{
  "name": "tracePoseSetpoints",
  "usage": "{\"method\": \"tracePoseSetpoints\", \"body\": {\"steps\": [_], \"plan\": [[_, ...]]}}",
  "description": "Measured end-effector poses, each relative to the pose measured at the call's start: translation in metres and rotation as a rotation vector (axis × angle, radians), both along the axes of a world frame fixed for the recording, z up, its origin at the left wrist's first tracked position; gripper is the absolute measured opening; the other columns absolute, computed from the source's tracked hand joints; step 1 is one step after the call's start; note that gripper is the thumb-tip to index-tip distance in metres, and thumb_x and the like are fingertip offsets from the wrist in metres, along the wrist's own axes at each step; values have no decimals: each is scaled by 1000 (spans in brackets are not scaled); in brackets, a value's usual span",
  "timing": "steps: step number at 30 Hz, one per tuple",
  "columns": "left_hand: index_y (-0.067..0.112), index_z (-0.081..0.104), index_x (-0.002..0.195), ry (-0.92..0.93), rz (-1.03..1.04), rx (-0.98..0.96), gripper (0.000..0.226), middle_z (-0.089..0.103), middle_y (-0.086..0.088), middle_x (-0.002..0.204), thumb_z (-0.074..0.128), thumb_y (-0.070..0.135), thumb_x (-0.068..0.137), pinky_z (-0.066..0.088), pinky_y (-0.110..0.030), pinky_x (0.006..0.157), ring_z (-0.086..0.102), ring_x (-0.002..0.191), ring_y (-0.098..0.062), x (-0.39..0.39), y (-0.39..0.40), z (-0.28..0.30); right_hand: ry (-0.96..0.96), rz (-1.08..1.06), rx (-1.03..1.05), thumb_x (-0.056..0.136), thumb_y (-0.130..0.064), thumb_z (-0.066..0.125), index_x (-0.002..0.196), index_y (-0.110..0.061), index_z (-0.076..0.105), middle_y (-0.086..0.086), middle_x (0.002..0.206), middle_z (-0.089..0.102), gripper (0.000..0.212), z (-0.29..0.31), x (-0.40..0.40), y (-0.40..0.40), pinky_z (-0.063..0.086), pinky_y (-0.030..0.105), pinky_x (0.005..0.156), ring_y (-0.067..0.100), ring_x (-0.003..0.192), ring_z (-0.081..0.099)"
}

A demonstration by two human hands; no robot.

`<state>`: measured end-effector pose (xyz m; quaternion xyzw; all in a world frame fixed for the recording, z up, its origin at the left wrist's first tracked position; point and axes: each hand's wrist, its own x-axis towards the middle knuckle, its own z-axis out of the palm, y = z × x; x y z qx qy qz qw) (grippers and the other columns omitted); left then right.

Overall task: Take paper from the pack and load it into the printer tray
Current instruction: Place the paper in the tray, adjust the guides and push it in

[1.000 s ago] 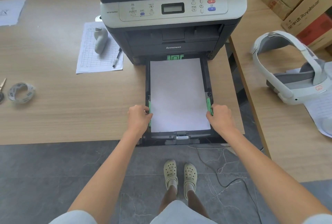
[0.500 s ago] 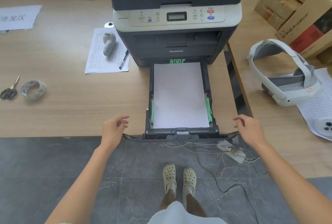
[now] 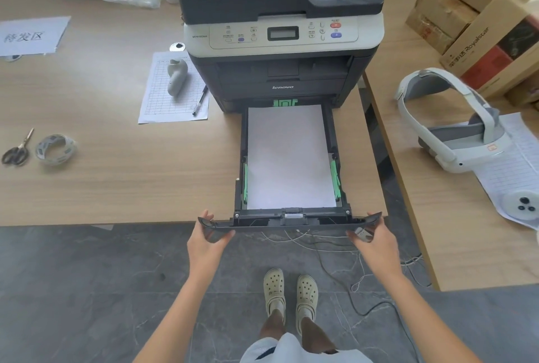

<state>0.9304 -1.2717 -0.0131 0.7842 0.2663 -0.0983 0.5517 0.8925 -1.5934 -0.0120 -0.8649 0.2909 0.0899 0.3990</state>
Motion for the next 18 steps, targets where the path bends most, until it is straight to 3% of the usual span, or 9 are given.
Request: {"method": "tracePoseSetpoints", "body": {"steps": [4,9,14,18], "plan": [[16,46,135,-23,71,6,79,59,-2,129,81,7,65,43,-28,100,59,109,-14,-1,-2,1,-47,-77,7,69,-36,78,95,-20,50,9,94,67,41,-5,0,4,51,40,85,24,90,61],[12,51,132,-74,219,-53,77,62,-8,126,82,2,62,44,-29,99,61,111,-16,-6,-8,1,-126,-163,46,67,-26,81,99,-6,63,14,95,70,42,-3,0,8,47,31,84,20,86,62],[7,50,132,-109,245,-98,75,58,-10,132,80,-3,64,45,-16,93,59,113,-16,-5,-10,-1,-161,-185,100,65,-20,83,97,-8,65,12,94,71,39,-5,1,7,47,28,84,21,89,65],[9,49,133,-121,227,-102,75,57,-7,134,78,-3,66,43,-18,94,58,110,-12,-4,-12,1,-178,-175,103,64,-22,83,98,-12,65,8,90,71,39,-4,2,5,48,30,85,21,88,66]]}}
